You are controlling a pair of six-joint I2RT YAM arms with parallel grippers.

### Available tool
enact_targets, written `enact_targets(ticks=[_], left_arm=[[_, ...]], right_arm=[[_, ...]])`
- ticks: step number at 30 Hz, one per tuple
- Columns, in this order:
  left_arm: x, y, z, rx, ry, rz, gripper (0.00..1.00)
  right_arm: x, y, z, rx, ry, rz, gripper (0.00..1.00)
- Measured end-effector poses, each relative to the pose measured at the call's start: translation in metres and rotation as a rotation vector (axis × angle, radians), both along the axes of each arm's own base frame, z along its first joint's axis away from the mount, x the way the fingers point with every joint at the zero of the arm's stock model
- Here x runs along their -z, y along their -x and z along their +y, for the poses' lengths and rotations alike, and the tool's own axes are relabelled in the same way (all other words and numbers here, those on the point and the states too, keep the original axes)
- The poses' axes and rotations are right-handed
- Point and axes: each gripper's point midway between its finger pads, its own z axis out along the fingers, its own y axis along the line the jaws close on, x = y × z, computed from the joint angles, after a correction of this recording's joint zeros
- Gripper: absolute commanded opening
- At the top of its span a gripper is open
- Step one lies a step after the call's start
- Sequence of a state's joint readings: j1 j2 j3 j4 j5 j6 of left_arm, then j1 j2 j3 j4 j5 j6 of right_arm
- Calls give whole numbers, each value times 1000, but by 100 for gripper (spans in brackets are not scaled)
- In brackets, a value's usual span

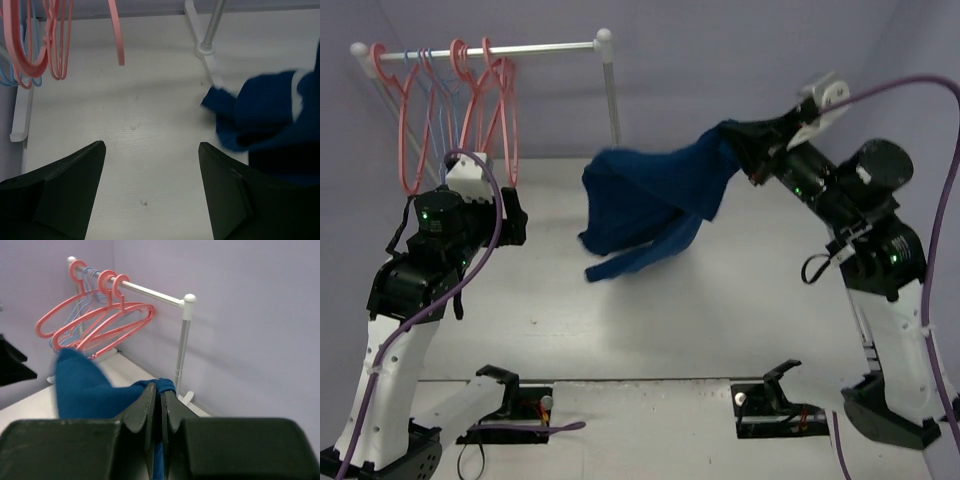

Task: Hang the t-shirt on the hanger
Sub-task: Move the T-shirt to the center of the board.

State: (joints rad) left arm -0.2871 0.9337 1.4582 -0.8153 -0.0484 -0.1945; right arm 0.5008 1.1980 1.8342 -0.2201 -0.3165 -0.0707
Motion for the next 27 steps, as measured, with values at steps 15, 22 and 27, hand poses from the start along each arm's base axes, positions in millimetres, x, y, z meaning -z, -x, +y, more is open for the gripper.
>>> enact_targets(ticks=[15, 22, 27], left_arm=[[97, 19, -28, 78, 103, 240, 69], [159, 27, -59, 123, 175, 388, 69], [190, 32, -110, 242, 146, 471, 67]], right_arm=[[389, 14, -26, 122, 403, 816, 2], [386, 18, -38, 227, 299, 832, 38], [404, 16, -45, 308, 274, 895, 68]])
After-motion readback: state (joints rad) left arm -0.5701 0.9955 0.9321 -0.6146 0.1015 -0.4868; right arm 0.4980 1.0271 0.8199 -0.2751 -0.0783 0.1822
